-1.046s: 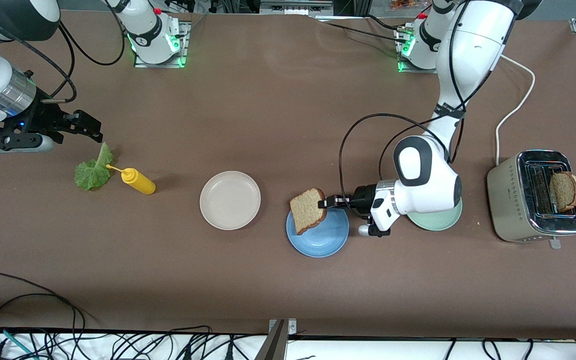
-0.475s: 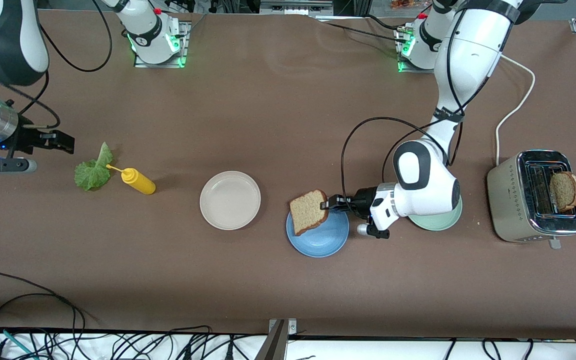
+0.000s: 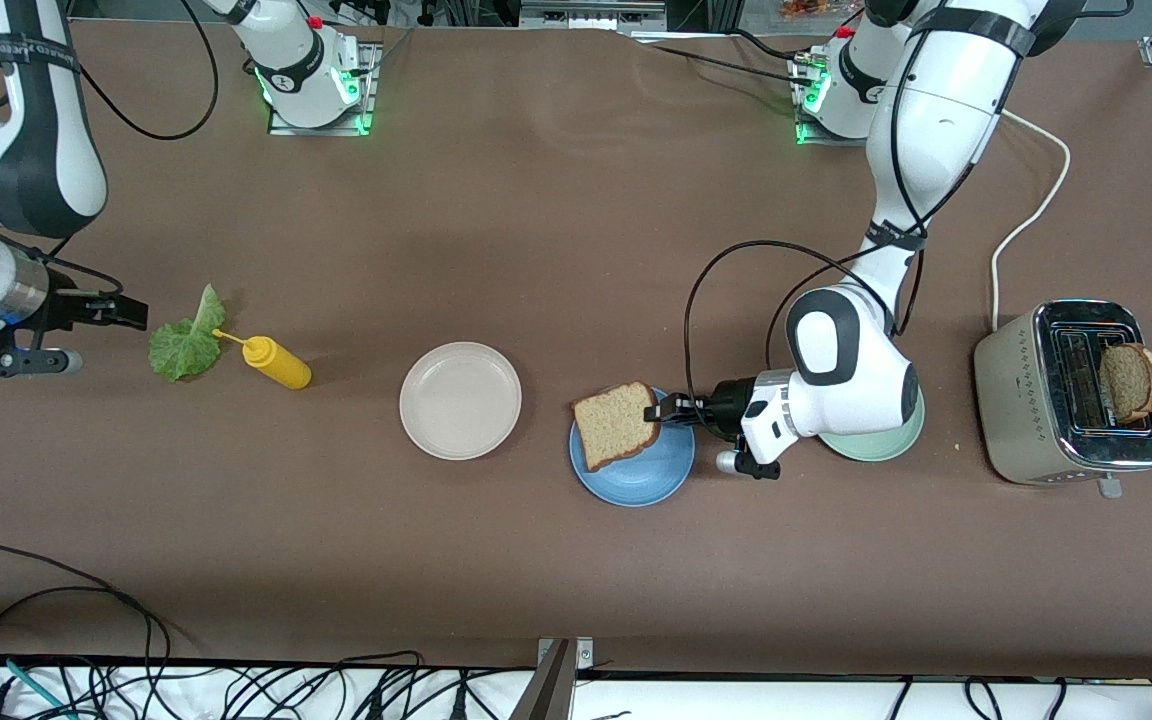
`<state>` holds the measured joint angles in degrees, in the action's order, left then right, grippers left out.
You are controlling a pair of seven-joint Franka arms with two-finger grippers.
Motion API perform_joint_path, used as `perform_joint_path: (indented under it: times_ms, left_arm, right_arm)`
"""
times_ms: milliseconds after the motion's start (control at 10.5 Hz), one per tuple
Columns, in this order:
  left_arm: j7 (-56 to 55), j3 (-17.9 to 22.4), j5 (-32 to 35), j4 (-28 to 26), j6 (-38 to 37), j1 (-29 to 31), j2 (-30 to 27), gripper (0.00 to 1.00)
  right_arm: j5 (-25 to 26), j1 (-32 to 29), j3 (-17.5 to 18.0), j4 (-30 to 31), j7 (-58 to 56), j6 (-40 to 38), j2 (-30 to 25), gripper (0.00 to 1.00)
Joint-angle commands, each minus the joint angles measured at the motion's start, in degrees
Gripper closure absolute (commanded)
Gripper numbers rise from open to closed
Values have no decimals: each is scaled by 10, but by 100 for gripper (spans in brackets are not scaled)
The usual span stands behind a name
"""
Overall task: Make sandwich in blue plate with both arms
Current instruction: 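Lower the bread onto the blue plate while the right gripper reaches the lettuce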
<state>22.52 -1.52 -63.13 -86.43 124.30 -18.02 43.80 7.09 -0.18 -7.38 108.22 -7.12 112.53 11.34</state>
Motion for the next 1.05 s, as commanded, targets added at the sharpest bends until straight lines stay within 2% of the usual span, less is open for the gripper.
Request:
perform_joint_path:
  times_ms: [0, 95, 475, 666, 951]
  left_arm:
    - [59, 1, -21, 15, 1, 9, 20, 100]
    - [62, 1, -21, 15, 1, 9, 20, 100]
    - [85, 2, -21, 15, 1, 9, 27, 100]
    - [93, 2, -22, 15, 1, 17, 30, 100]
    - [96, 2, -21, 15, 0, 23, 30, 100]
  right_arm:
    - [0, -4, -14, 96, -8, 104, -18, 0]
    - [-1, -4, -24, 135, -10, 153, -20, 0]
    - [-22, -6, -37, 190, -10, 222, -5, 0]
    - [-29, -22, -36, 191, -17, 241, 27, 0]
    - [-69, -36, -36, 192, -25, 242, 67, 0]
